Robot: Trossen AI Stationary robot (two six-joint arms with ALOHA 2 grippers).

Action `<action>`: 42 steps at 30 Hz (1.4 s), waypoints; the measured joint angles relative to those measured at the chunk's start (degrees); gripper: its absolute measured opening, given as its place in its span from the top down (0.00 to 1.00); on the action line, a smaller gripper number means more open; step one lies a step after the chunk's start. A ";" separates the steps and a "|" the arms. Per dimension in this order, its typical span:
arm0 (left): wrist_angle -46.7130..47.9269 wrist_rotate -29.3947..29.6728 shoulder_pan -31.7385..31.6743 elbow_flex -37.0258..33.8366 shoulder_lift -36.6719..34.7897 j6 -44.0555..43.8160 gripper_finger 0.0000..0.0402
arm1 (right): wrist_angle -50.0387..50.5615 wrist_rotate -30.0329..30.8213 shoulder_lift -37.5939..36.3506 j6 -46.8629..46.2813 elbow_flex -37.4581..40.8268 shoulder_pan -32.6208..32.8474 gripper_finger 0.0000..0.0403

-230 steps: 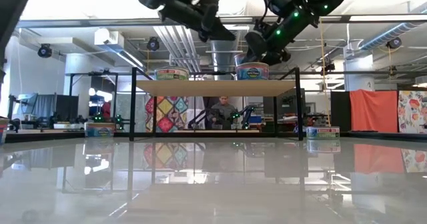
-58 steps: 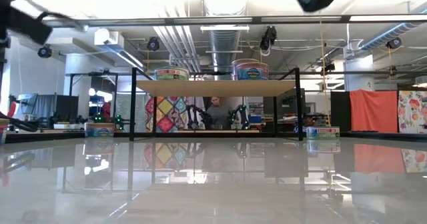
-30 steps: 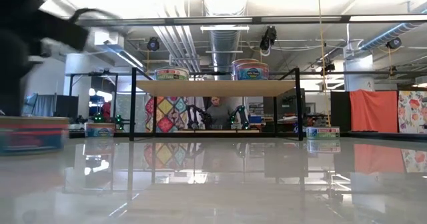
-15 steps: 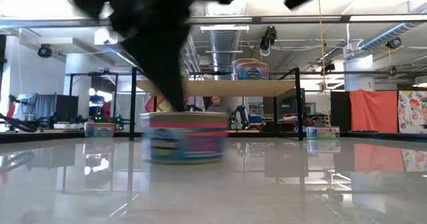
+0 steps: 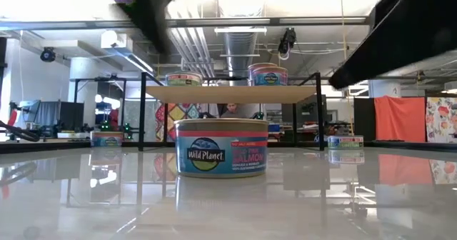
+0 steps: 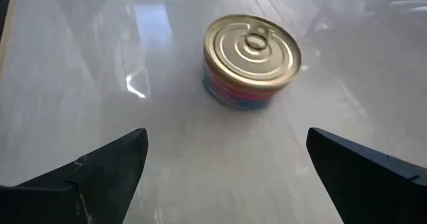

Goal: Stack canned seafood by type on shelf
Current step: Stack the blue tuna can on top of the blue tuna can on the shelf

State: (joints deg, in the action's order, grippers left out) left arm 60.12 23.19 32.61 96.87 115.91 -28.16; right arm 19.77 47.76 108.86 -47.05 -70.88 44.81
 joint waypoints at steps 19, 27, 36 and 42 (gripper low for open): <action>-47.42 -3.64 -5.33 -40.41 -11.77 -5.37 1.00 | -31.37 -6.15 2.29 14.12 12.91 -10.15 0.01; -50.82 -4.32 -6.02 -37.77 -6.25 -3.09 1.00 | -32.47 -7.21 8.39 19.60 6.64 -12.28 0.01; -46.26 -2.16 -5.83 -32.65 -3.37 -3.26 1.00 | -31.49 -12.84 8.05 22.21 5.26 -15.15 0.01; -45.82 -1.55 -5.65 -31.81 -3.18 -6.29 1.00 | -33.01 -14.19 8.04 21.31 6.10 -15.88 0.01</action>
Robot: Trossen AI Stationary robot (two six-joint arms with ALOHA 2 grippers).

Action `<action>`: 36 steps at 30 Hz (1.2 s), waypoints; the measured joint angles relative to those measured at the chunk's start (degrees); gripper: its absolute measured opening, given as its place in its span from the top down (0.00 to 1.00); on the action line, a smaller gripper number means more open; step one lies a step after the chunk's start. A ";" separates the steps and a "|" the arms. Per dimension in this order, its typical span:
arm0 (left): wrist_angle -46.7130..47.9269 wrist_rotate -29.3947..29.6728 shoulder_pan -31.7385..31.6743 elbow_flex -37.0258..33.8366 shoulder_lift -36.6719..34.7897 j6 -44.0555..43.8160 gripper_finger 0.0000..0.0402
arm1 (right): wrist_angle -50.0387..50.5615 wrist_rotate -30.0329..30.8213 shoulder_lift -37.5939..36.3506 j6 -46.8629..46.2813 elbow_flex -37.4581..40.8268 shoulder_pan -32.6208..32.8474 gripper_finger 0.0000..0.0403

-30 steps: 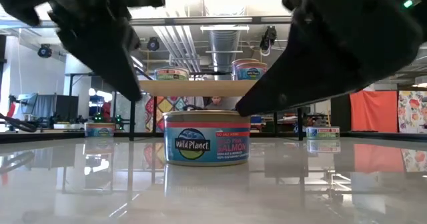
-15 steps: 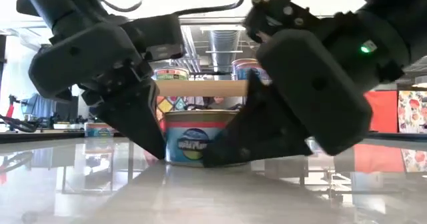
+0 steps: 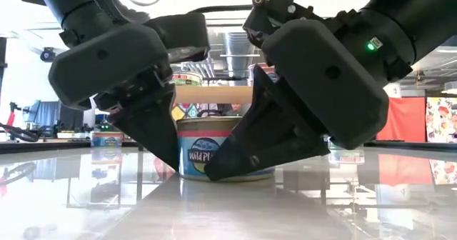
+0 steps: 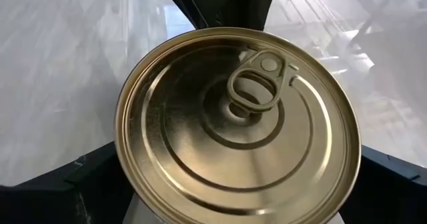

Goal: Stack canned seafood by type on shelf
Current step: Stack the blue tuna can on top of the blue tuna can on the shelf

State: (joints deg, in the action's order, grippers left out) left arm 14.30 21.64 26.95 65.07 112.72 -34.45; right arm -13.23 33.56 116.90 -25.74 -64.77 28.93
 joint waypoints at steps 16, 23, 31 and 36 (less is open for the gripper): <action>7.28 -0.36 1.62 3.52 -0.10 0.27 1.00 | -0.97 -2.57 -0.77 1.07 0.55 -0.30 0.09; 22.12 -1.98 3.37 7.89 -6.08 6.09 1.00 | 10.09 -3.41 -10.47 3.61 1.30 0.46 0.09; 20.68 9.83 2.14 6.73 -20.59 16.69 1.00 | 29.15 -1.41 -29.63 12.81 1.97 -1.36 0.09; 8.78 -2.26 -3.63 3.41 -28.87 28.66 1.00 | 29.59 -2.82 -41.94 22.75 4.83 -7.30 0.09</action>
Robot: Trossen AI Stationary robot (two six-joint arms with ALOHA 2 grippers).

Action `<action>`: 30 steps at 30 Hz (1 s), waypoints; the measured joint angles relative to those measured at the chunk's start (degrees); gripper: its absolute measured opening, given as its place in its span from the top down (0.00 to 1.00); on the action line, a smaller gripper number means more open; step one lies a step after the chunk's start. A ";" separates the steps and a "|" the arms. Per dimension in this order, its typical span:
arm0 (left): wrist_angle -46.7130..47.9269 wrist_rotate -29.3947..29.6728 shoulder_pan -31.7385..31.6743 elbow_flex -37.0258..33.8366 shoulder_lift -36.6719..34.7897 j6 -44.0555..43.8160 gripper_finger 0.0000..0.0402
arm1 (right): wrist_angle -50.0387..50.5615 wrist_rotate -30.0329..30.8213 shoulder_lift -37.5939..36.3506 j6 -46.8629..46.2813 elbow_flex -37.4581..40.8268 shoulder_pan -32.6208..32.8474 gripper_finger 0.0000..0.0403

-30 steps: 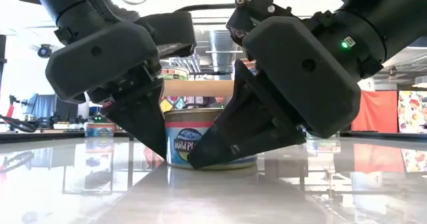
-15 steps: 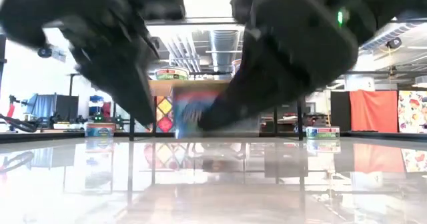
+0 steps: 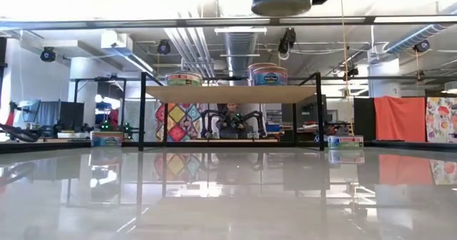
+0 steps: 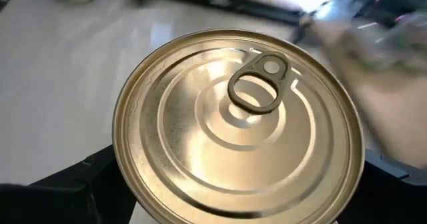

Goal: Stack canned seafood by type on shelf
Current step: Stack the blue tuna can on top of the blue tuna can on the shelf

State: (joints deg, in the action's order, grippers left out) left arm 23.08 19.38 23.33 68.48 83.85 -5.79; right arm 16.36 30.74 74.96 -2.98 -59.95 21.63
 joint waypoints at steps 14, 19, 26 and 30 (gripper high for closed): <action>-7.15 -21.44 -23.62 3.29 -1.32 16.50 1.00 | -0.69 -33.12 -9.66 15.77 3.00 -36.67 0.09; -6.78 -22.04 -29.05 5.40 -1.22 17.64 1.00 | -2.32 -44.25 -8.72 18.11 3.00 -46.84 0.09; -8.95 -26.99 -37.97 9.25 1.31 19.66 1.00 | -3.50 -53.71 -4.06 20.02 1.83 -54.30 0.09; -9.34 -31.89 -42.54 12.40 4.09 19.73 1.00 | -0.17 -53.69 0.06 22.44 -2.11 -56.09 0.09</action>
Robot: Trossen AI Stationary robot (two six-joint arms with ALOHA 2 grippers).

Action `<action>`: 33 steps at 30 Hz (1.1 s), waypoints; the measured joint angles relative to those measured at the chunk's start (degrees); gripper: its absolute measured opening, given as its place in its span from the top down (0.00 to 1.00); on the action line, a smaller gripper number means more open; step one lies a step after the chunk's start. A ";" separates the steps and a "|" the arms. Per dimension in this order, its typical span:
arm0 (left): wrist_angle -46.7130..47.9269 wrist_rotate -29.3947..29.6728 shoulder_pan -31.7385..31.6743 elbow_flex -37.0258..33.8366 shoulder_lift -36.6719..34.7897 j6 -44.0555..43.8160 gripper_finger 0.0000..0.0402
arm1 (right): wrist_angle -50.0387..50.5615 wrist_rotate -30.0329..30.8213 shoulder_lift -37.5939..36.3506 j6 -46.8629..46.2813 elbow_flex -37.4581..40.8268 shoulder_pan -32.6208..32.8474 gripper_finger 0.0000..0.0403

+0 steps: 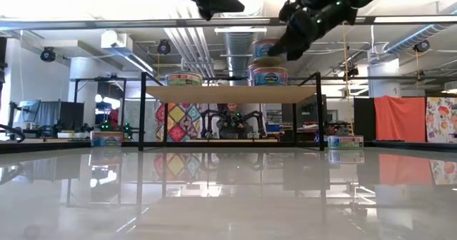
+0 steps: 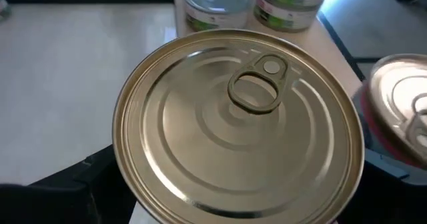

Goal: Stack canned seafood by type on shelf
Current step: Stack the blue tuna can on top of the blue tuna can on the shelf

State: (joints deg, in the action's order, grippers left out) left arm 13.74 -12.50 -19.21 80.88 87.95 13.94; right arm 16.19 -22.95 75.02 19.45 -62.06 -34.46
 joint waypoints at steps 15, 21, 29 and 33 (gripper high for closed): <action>0.23 -3.51 -3.98 12.13 12.39 5.90 1.00 | 2.46 -4.22 4.57 3.66 -3.47 -3.45 0.08; -0.26 -3.53 -4.58 14.60 16.64 7.04 1.00 | 2.84 -4.13 4.28 5.20 -3.43 -3.45 0.08; -1.11 -3.55 -4.96 15.19 20.72 8.80 1.00 | 4.48 -4.46 5.62 6.93 -3.39 -3.47 0.08; -1.55 -3.53 -5.11 15.19 22.02 9.36 1.00 | 4.08 -4.39 6.01 6.17 -3.44 -3.45 0.08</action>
State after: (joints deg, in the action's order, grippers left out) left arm 12.19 -16.03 -24.32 96.07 109.97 23.30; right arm 20.27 -27.34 81.03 25.62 -65.49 -37.91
